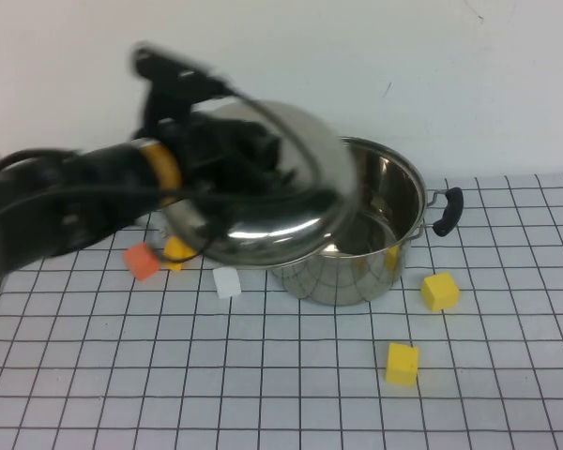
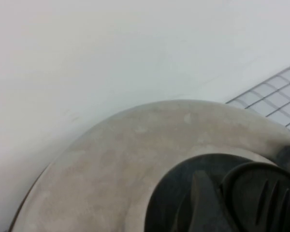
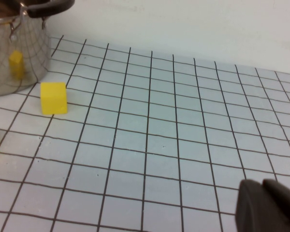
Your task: Cover the pot
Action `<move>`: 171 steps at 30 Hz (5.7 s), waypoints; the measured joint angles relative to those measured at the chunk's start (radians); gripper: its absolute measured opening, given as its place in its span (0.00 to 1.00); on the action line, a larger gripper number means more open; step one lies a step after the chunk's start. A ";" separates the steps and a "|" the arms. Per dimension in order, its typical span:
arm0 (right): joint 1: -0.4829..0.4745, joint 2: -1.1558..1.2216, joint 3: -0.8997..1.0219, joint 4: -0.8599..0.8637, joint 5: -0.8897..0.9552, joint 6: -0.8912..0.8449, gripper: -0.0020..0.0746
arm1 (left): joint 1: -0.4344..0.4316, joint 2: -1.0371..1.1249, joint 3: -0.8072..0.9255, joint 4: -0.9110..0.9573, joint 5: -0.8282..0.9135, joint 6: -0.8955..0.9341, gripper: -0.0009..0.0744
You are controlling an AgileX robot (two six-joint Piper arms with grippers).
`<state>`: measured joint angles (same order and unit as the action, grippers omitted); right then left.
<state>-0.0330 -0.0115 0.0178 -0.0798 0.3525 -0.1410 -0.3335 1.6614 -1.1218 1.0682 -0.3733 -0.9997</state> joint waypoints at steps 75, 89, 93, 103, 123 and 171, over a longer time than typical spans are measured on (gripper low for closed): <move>0.000 0.000 0.000 -0.001 0.000 0.000 0.04 | -0.104 0.570 -0.626 0.670 -0.032 -0.766 0.68; 0.000 0.000 0.000 -0.001 0.000 0.000 0.04 | -0.042 0.227 -0.569 0.693 -0.016 -0.888 0.66; 0.000 0.000 0.000 -0.001 0.000 0.000 0.04 | 0.019 0.084 -0.490 0.693 -0.035 -0.919 0.35; 0.000 0.000 0.000 -0.001 0.000 0.000 0.04 | 0.144 -0.294 -0.179 0.693 0.085 -0.886 0.02; 0.000 0.000 0.000 -0.001 0.000 0.000 0.04 | 0.150 -0.993 0.657 0.691 0.108 -0.895 0.01; 0.000 0.000 0.000 -0.001 0.000 0.000 0.04 | 0.198 -1.625 1.127 -0.971 0.397 0.546 0.01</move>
<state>-0.0330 -0.0115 0.0178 -0.0804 0.3525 -0.1410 -0.1354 0.0361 0.0053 0.0973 0.0235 -0.4541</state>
